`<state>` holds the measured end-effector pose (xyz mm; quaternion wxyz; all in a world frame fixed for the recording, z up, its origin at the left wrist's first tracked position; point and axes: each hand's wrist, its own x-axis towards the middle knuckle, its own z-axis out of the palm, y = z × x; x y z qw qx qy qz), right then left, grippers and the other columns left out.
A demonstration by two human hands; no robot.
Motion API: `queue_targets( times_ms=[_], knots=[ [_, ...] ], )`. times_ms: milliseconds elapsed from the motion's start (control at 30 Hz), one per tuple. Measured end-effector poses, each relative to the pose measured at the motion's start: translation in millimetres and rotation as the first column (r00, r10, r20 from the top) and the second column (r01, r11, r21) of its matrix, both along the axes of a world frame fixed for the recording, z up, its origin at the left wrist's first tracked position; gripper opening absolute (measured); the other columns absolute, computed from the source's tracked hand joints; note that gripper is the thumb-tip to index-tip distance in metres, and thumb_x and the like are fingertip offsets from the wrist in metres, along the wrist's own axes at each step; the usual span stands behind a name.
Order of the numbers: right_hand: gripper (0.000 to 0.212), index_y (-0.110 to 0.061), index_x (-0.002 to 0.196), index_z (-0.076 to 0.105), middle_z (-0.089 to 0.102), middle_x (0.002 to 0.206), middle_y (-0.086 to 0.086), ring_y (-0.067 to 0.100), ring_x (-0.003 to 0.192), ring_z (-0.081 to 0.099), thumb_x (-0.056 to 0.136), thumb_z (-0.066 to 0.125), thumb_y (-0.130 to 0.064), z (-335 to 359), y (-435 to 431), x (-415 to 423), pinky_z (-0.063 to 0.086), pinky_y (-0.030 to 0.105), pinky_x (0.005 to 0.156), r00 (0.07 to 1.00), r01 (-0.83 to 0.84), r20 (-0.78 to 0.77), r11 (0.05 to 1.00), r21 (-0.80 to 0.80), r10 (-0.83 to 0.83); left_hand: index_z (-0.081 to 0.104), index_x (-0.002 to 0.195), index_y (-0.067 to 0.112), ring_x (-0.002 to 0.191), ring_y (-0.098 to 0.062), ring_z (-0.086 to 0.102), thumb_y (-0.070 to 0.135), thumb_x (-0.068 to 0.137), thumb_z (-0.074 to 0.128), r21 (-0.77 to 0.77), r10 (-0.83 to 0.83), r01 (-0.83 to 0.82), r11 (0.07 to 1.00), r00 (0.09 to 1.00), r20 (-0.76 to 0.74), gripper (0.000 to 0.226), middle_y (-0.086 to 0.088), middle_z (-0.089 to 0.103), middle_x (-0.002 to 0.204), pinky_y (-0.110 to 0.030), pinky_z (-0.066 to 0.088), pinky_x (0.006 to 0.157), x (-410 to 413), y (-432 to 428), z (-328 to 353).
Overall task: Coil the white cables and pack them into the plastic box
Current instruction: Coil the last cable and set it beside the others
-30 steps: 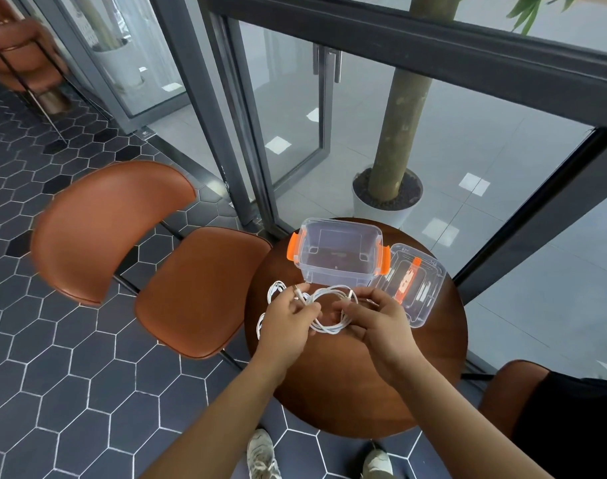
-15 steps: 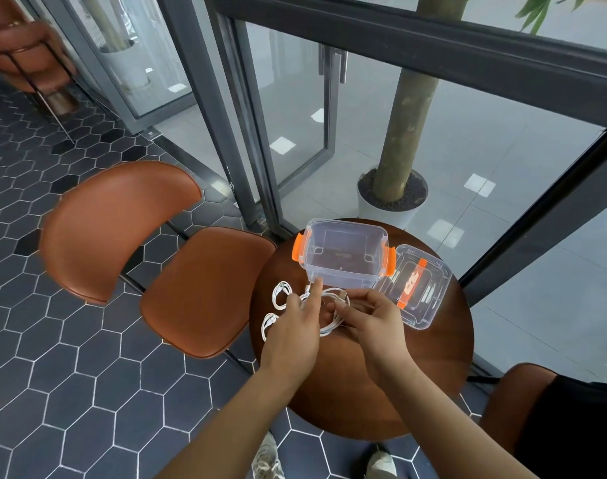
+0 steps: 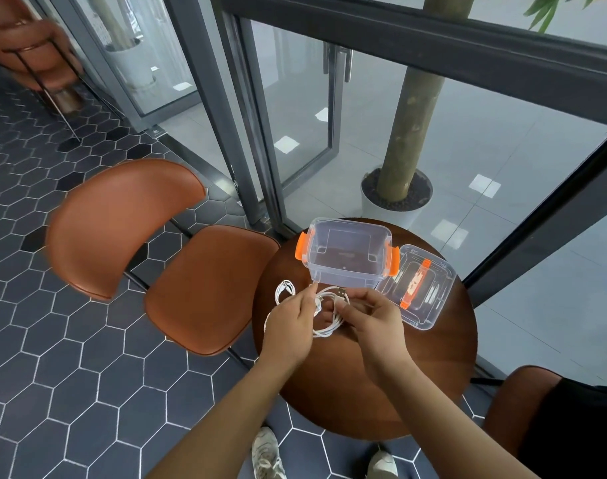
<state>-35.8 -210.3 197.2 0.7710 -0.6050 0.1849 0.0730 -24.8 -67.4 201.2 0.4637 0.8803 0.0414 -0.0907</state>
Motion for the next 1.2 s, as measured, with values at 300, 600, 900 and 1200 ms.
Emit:
queue_targets(
  times_ms=[300,600,900,1200],
  knots=[
    [0.013,0.001,0.103,0.066,0.078,0.089,0.016,0.035,0.084,0.076,0.090,0.068,0.001,-1,-3,1,0.062,0.051,0.081,1.000,-0.019,0.010,0.999,-0.051,0.019,0.064,0.133,0.020,0.106,-0.015,0.067,0.029,0.099,0.058,-0.001,0.060,-0.060,0.998,0.998,-0.010,0.035,-0.003,0.073,0.119,-0.022,0.050,0.090,7,12,-9],
    [0.013,-0.008,0.101,0.070,0.078,0.091,0.006,0.025,0.084,0.077,0.088,0.073,-0.005,1,0,7,0.063,0.049,0.080,0.998,-0.030,0.051,0.991,-0.131,0.037,0.070,0.087,0.029,0.071,-0.013,0.071,0.021,0.088,0.072,-0.154,0.330,-0.324,0.933,0.944,0.012,0.008,0.003,0.076,0.080,-0.026,0.058,0.067,2,-4,3],
    [0.025,-0.009,0.109,0.068,0.077,0.100,0.009,0.027,0.087,0.076,0.086,0.075,-0.006,-8,1,9,0.062,0.048,0.081,0.998,-0.057,-0.009,0.995,-0.081,0.057,0.073,0.100,0.024,0.073,-0.003,0.071,0.006,0.086,0.073,-0.434,0.375,-0.413,0.801,0.910,-0.174,0.023,0.002,0.078,0.089,-0.019,0.053,0.064,-6,-3,4],
    [0.030,-0.015,0.110,0.067,0.077,0.099,0.004,0.023,0.083,0.077,0.084,0.076,-0.004,-11,-1,9,0.057,0.025,0.066,0.992,-0.125,0.002,0.979,-0.161,0.127,0.072,0.096,0.030,0.066,-0.002,0.065,0.006,0.086,0.072,-0.400,0.330,-0.383,0.833,0.923,-0.196,0.026,0.005,0.076,0.084,-0.019,0.048,0.060,-5,3,-3]
  ],
)
